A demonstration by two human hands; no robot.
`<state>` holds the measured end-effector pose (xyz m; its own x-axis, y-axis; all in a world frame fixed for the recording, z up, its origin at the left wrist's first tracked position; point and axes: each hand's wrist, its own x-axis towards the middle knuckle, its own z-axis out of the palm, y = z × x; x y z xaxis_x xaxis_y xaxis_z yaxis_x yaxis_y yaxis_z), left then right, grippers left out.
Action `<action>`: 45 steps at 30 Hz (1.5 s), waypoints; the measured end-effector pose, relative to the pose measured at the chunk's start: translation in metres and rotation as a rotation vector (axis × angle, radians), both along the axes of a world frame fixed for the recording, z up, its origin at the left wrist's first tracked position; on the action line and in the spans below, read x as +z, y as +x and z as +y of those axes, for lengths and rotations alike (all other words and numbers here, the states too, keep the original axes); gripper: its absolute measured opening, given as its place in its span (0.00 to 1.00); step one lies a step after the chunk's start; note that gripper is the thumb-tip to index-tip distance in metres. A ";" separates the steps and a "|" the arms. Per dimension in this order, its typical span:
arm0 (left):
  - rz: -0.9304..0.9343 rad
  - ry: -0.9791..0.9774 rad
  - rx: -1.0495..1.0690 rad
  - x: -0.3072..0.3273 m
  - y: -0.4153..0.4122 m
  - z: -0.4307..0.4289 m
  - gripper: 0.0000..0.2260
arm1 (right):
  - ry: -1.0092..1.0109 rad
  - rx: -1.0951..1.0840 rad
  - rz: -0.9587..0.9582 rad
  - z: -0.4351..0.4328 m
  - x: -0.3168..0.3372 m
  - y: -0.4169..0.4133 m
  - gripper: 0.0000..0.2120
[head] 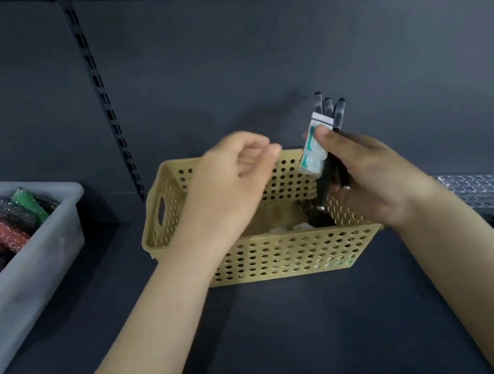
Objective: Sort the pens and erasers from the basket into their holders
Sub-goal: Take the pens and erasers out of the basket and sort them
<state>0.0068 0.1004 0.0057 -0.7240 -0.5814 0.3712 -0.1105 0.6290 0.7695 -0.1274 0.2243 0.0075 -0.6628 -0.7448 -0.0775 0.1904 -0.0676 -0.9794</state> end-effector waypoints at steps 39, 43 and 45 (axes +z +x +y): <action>0.018 1.136 -0.160 -0.082 -0.128 0.254 0.05 | 0.227 -0.037 -0.256 0.278 -0.074 -0.134 0.07; -0.008 1.112 -0.185 -0.086 -0.125 0.240 0.08 | 0.509 -0.047 0.078 0.259 -0.072 -0.129 0.08; -0.021 1.107 -0.197 -0.087 -0.125 0.235 0.10 | 0.619 -0.066 0.193 0.252 -0.074 -0.128 0.11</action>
<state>-0.1181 0.3352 -0.0813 -0.8399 -0.4577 -0.2917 -0.1038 -0.3921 0.9141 -0.2553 0.4761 -0.0668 -0.7508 -0.5578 -0.3539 0.0220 0.5144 -0.8573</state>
